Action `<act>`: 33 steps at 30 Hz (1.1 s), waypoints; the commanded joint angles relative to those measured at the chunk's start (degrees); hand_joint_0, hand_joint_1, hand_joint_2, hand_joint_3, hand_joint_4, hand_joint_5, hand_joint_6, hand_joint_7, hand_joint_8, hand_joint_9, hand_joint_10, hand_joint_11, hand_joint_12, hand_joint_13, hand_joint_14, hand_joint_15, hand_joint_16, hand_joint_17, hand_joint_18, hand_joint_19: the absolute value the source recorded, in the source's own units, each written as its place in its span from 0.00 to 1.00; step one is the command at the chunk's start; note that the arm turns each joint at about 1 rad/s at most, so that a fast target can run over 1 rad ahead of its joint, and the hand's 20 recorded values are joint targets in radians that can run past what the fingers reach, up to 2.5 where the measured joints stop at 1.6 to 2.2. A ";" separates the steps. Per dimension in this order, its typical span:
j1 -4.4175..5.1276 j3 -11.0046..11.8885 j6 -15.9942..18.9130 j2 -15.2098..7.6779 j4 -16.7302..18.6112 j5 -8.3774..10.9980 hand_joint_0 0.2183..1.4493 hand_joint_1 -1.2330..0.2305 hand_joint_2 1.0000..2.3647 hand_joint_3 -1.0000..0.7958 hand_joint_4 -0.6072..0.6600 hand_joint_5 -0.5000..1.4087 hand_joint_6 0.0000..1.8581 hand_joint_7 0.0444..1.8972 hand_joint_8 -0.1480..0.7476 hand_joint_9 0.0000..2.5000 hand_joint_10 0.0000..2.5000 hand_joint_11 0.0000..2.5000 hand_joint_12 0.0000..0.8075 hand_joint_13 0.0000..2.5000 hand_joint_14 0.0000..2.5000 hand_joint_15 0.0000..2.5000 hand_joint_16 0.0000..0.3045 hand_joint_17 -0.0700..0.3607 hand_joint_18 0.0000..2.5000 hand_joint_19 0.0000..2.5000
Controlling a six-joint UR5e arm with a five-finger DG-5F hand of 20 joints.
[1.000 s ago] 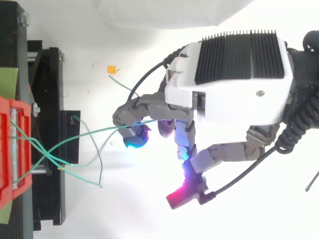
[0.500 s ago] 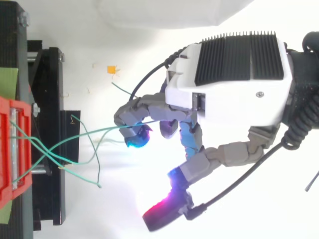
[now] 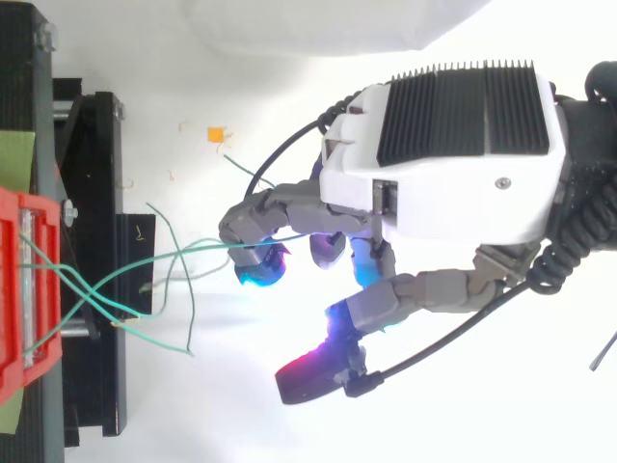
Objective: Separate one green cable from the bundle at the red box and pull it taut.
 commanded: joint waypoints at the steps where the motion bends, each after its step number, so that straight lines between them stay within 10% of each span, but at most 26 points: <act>1: 0.01 0.00 0.01 -0.03 0.00 -0.01 0.43 0.31 0.02 0.44 0.52 0.34 0.27 0.67 0.38 0.71 0.00 0.05 0.49 0.43 0.01 0.19 0.15 0.41 0.27 0.23; 11: 0.18 0.00 -3.42 -0.03 0.62 0.61 0.43 0.30 0.02 0.46 0.51 0.34 0.27 0.67 0.39 0.68 0.00 0.03 0.49 0.43 0.01 0.20 0.15 0.40 0.28 0.23; 20: 0.80 -0.09 -29.35 0.06 10.81 6.85 0.43 0.30 0.02 0.46 0.53 0.33 0.27 0.66 0.39 0.67 0.00 0.03 0.49 0.43 0.01 0.20 0.15 0.40 0.28 0.23; 28: 1.41 -1.94 -40.60 0.06 17.93 7.11 0.43 0.30 0.02 0.46 0.53 0.33 0.27 0.66 0.39 0.68 0.00 0.03 0.49 0.43 0.01 0.20 0.15 0.40 0.27 0.23; 33: 2.12 -8.00 -45.87 0.06 30.50 9.13 0.43 0.30 0.02 0.46 0.53 0.33 0.27 0.66 0.39 0.68 0.00 0.04 0.49 0.44 0.01 0.20 0.15 0.40 0.27 0.23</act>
